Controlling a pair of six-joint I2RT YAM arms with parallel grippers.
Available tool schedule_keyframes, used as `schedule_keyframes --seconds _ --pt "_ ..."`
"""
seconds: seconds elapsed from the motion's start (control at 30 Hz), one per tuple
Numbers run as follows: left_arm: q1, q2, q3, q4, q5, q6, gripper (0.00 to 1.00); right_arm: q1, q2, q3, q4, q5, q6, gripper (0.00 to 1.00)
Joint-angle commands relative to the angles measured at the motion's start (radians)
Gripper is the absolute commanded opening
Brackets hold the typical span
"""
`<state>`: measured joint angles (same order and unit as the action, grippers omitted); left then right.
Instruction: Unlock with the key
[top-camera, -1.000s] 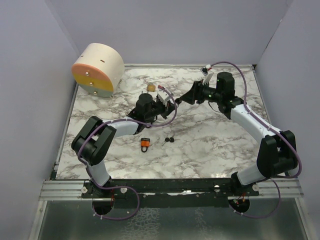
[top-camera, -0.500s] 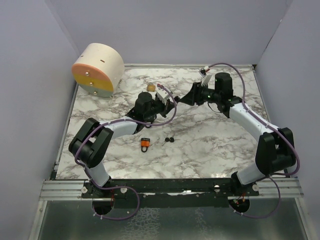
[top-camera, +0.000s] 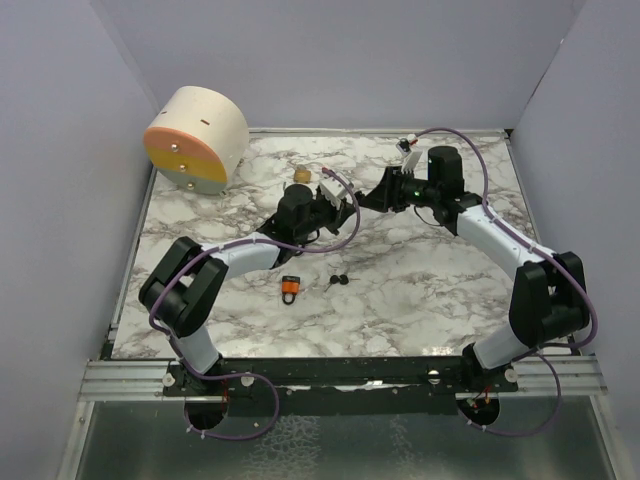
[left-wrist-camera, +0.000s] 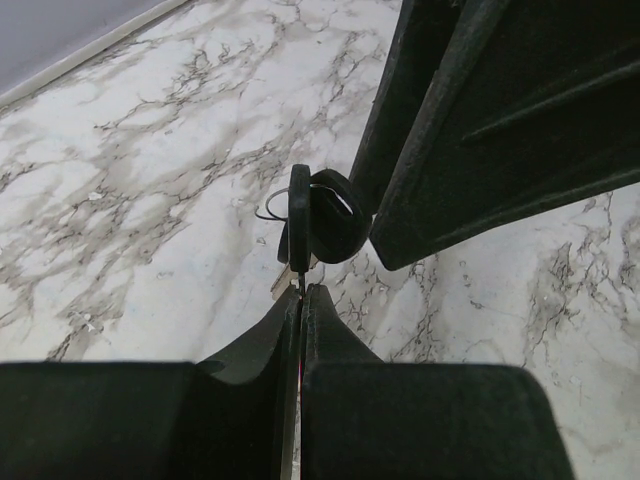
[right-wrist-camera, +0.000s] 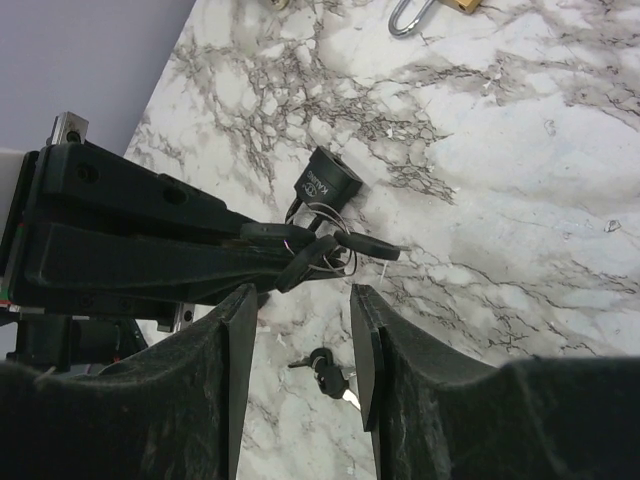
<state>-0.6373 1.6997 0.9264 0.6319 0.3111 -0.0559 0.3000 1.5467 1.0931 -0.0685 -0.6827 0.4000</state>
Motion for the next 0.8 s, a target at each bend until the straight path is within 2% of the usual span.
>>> schedule_keyframes --seconds 0.0,0.17,0.53,0.77 --pt "-0.021 -0.019 0.044 -0.016 -0.047 0.015 0.00 0.007 0.022 0.034 -0.001 -0.025 0.017 0.42" --pt "-0.037 -0.017 0.056 -0.026 -0.065 0.025 0.00 0.007 0.041 0.043 -0.013 0.002 0.023 0.41" --pt "-0.050 -0.020 0.054 -0.041 -0.076 0.035 0.00 0.007 0.032 0.042 -0.014 0.100 0.052 0.31" --pt "-0.051 -0.021 0.045 -0.050 -0.076 0.037 0.00 0.007 0.042 0.049 -0.013 0.111 0.045 0.25"
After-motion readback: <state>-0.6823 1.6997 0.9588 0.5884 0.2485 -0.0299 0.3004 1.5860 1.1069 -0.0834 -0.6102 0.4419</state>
